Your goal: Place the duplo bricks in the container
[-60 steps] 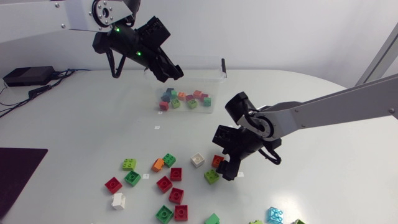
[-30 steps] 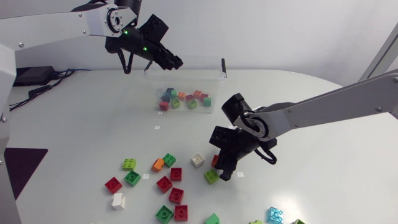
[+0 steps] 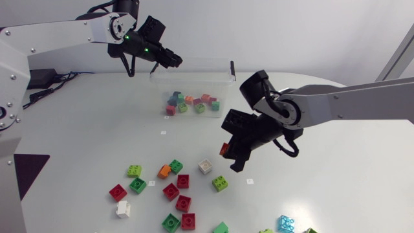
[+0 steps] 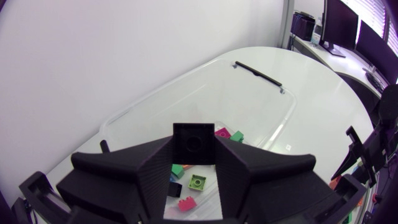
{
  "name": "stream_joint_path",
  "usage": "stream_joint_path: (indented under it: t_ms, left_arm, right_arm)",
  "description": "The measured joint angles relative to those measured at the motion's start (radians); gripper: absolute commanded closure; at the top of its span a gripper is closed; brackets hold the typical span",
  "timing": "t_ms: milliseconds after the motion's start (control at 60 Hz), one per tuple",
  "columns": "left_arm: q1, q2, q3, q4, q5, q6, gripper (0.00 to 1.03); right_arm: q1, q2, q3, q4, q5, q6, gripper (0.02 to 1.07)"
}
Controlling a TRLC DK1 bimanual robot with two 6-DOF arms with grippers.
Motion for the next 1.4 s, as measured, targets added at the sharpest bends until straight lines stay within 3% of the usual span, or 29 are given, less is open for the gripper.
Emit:
stream_joint_path:
  t_ms: [17,33,100,467,683,1017,1400]
  left_arm:
    - [0.002,0.000,0.000,0.004,-0.005,-0.001,0.41]
    - [0.003,0.000,0.000,0.005,-0.009,-0.001,0.23]
    - [0.007,0.000,0.000,0.017,-0.055,-0.005,0.05]
    - [0.056,-0.080,-0.106,0.087,-0.093,-0.008,0.04]
    - [0.086,-0.227,-0.254,0.101,-0.091,-0.007,0.04]
    - [0.140,-0.499,-0.522,0.098,0.014,0.034,0.04]
    - [0.188,-0.650,-0.831,0.058,0.076,0.203,0.04]
  right_arm:
    - [-0.001,-0.002,0.005,-0.002,0.000,0.002,0.75]
    - [-0.002,-0.004,0.013,-0.004,0.000,0.004,0.75]
    - [-0.007,-0.009,0.044,-0.011,-0.007,0.018,0.75]
    - [-0.033,-0.009,0.241,-0.013,-0.018,0.142,0.75]
    - [-0.055,0.055,0.386,0.025,-0.013,0.240,0.75]
    - [-0.058,0.207,0.604,0.055,0.038,0.364,0.75]
    - [-0.073,0.362,0.780,0.081,0.085,0.443,0.75]
